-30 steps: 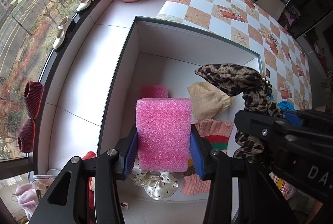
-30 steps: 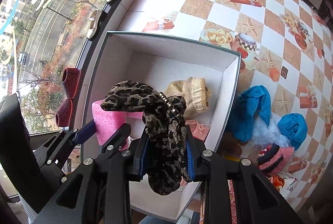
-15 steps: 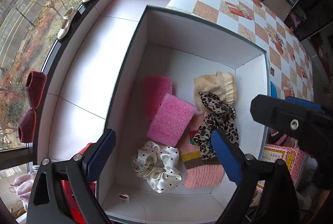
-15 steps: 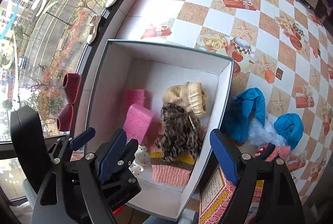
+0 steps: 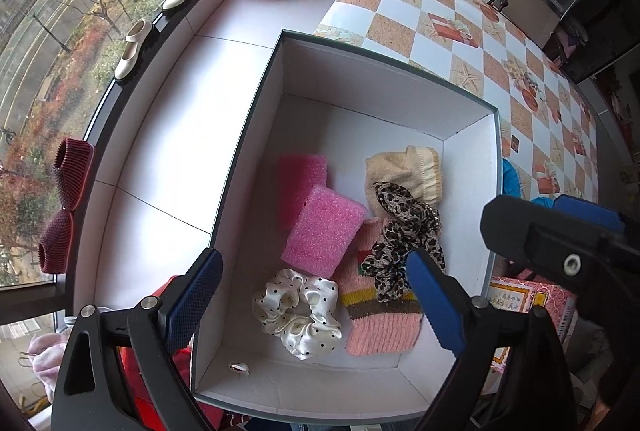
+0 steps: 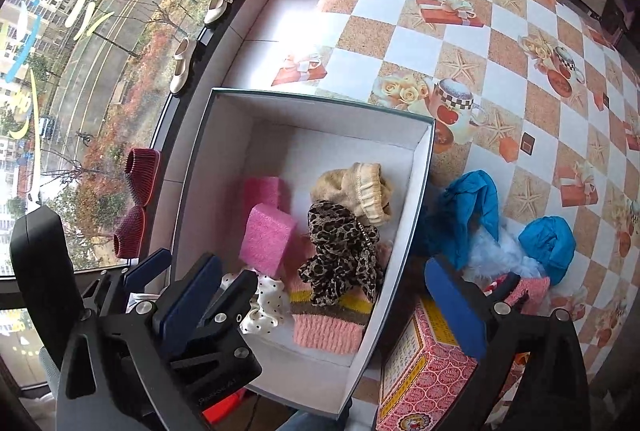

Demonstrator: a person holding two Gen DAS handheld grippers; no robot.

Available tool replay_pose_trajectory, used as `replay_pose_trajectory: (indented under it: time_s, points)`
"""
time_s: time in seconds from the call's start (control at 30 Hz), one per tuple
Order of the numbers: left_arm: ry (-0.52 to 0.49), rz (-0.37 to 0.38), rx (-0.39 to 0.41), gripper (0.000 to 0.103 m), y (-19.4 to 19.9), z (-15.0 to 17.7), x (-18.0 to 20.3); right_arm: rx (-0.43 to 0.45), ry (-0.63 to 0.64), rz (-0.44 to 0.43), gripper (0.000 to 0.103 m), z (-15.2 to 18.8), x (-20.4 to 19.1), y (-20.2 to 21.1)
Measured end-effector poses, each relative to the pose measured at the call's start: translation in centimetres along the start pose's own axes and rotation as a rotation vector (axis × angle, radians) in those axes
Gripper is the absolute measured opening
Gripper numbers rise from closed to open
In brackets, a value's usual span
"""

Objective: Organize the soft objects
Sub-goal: 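Move both open tools back over the pile on the table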

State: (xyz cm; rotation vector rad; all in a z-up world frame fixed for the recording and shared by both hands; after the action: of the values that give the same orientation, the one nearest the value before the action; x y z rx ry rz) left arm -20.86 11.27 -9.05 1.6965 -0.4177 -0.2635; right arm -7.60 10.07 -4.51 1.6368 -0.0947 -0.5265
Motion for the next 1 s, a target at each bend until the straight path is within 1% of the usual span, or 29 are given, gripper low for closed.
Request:
replay_pose_trajectory:
  time_s: [0.13,0.27,0.47,0.73,1.0]
  points:
    - [-0.001,-0.003,0.004,0.095,0.6,0.1,0.3,0.009,0.002,-0.011,0.102,0.3,0.0,0.5]
    - [-0.008,-0.009,0.011,0.095,1.3,0.1,0.9,0.010,-0.010,-0.044,0.102,0.5,0.4,1.2]
    - [-0.057,0.005,0.016,0.095,2.2,-0.7,3.2,0.025,-0.051,-0.074,0.102,0.3,2.1,2.8]
    - [-0.149,0.041,0.021,0.095,3.1,-2.2,7.9,0.065,-0.159,-0.086,0.102,-0.1,7.6,5.4]
    - [-0.235,0.072,0.010,0.095,3.2,-3.6,12.8,0.088,-0.308,-0.086,0.102,0.3,15.5,7.0]
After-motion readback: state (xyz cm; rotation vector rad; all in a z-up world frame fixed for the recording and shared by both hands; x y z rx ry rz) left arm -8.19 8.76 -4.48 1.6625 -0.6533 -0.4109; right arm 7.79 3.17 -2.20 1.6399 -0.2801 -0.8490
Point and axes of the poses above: each gripper's, at about its wrist camera, not at the fingertips, and y roughly against the way its jaws point, x to its right, z to its underside, the point moved 2 cm from there along -y, roughly the way its jaws point, and after that the axes turned 13 degrees about -y, right-handed, at the moved point
